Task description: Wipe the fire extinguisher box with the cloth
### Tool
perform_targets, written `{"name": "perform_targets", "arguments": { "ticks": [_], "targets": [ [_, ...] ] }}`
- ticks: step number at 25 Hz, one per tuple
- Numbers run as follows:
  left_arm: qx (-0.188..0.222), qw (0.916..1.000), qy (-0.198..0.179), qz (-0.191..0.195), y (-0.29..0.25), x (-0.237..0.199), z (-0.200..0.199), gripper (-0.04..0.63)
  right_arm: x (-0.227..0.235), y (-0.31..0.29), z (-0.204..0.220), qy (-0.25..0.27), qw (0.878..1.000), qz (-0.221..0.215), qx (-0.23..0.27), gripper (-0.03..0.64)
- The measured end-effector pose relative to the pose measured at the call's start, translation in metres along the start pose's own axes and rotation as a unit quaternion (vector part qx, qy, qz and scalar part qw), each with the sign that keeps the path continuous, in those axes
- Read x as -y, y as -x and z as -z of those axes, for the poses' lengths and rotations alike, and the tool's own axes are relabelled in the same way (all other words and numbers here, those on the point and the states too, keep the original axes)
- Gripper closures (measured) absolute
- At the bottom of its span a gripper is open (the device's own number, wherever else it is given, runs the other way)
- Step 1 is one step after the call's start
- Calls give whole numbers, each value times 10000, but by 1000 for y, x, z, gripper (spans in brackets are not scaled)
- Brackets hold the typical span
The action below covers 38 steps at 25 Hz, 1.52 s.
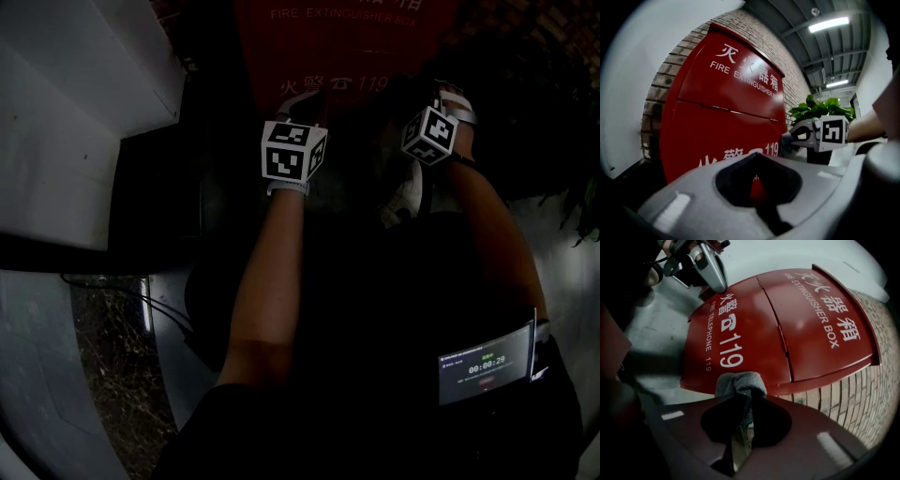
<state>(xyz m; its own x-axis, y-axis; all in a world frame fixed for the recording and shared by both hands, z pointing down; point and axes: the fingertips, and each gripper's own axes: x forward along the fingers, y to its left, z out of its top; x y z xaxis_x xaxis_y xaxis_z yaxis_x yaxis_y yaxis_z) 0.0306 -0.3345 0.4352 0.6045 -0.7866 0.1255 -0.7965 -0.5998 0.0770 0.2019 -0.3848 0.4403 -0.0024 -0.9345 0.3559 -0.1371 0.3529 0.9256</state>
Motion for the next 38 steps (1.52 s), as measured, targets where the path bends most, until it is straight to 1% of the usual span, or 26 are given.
{"name": "perform_targets", "arguments": {
  "ticks": [3, 6, 8, 11, 13, 15, 16, 18, 19, 21, 25, 27, 30, 32, 38],
  "targets": [
    [-29, 9999, 78, -87, 5, -7, 3, 592, 3, 1, 11, -181, 9997, -39, -160, 584],
    [-156, 9996, 55, -221, 10, -16, 10, 592, -3, 12, 0, -128, 9999, -87, -47, 584],
    [-248, 9993, 59, -278, 14, -22, 16, 592, -13, 19, -24, 33, 9998, -118, 176, 584],
    [-424, 9988, 95, -214, 19, -27, 26, 592, -27, 31, -77, 196, 9976, -173, 641, 584],
    [-510, 9983, -30, -268, 23, -31, 29, 592, -37, 36, -114, 240, 9952, -199, 929, 584],
    [-584, 9970, -236, -443, 28, -43, 33, 592, -47, 39, -148, 230, 9925, -254, 1174, 584],
    [-663, 9954, -349, -591, 32, -54, 38, 592, -53, 39, -164, 230, 9911, -281, 1280, 584],
    [-870, 9907, -529, -907, 39, -77, 49, 592, -64, 36, -192, 252, 9886, -340, 1445, 584],
    [-953, 9887, -555, -1012, 42, -87, 52, 592, -69, 33, -204, 261, 9876, -370, 1505, 584],
    [-1018, 9868, -573, -1121, 48, -102, 52, 592, -75, 29, -224, 263, 9860, -420, 1593, 584],
    [-983, 9845, -777, -1230, 54, -117, 40, 592, -83, 23, -254, 347, 9830, -482, 1736, 584],
    [-1004, 9839, -740, -1282, 56, -122, 39, 592, -84, 19, -264, 412, 9824, -460, 1760, 584],
    [-988, 9840, -517, -1386, 63, -129, 40, 592, -85, 15, -277, 461, 9821, -449, 1770, 584],
    [-980, 9834, -439, -1461, 64, -132, 41, 592, -88, 12, -283, 477, 9817, -481, 1778, 584],
    [-815, 9850, -168, -1514, 62, -137, 39, 592, -85, 5, -292, 480, 9822, -407, 1767, 584]
  ]
}}
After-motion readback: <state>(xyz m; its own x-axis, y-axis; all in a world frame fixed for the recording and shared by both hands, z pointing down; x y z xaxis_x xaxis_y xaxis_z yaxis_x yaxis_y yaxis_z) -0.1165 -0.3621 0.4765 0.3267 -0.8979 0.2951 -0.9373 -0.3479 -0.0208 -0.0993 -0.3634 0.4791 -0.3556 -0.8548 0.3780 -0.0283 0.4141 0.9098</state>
